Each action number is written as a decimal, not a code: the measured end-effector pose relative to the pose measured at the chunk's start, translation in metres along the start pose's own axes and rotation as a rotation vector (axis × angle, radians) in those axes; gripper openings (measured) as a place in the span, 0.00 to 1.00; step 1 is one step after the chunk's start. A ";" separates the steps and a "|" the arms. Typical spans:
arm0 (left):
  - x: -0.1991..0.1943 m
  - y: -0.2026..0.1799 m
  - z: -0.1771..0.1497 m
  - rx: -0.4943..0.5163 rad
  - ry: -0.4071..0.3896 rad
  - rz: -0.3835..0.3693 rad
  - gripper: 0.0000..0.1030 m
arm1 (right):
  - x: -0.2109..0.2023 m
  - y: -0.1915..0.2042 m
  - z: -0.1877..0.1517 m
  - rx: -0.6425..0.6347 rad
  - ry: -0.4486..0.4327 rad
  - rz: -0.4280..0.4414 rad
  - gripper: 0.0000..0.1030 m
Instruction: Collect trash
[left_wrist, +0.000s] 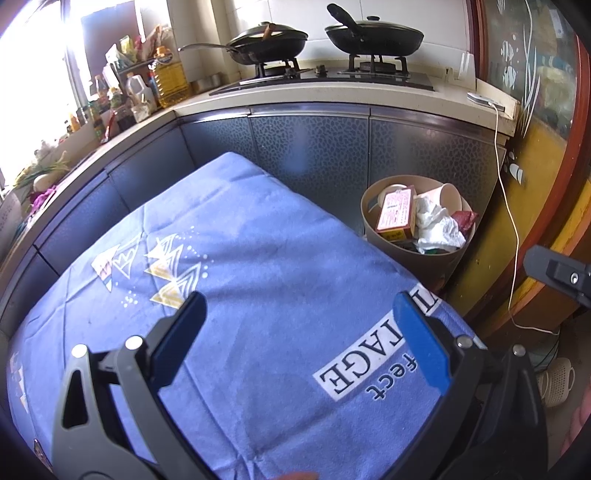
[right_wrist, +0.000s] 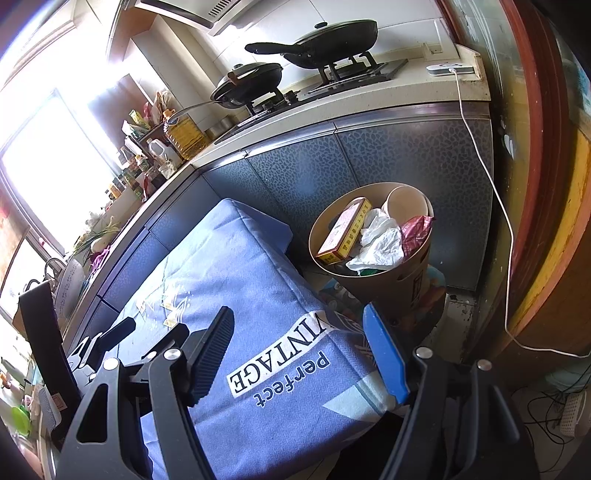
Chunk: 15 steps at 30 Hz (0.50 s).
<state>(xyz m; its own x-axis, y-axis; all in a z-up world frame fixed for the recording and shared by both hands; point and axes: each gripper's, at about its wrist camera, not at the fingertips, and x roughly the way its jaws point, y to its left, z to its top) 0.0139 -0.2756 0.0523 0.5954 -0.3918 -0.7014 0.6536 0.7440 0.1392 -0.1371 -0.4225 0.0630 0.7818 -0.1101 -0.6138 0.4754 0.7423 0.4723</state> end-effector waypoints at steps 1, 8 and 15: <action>0.001 0.000 -0.001 0.000 0.005 -0.002 0.94 | 0.000 0.000 0.000 0.000 0.000 0.000 0.69; 0.007 0.000 -0.006 0.008 0.028 0.009 0.94 | 0.004 -0.001 -0.001 -0.001 0.007 0.001 0.69; 0.006 -0.003 -0.005 0.016 0.028 0.002 0.94 | 0.005 -0.001 -0.001 -0.003 0.011 0.005 0.69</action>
<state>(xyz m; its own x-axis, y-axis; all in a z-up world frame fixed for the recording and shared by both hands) 0.0132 -0.2772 0.0442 0.5835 -0.3745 -0.7206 0.6599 0.7358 0.1520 -0.1340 -0.4229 0.0587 0.7794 -0.0992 -0.6186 0.4703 0.7450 0.4731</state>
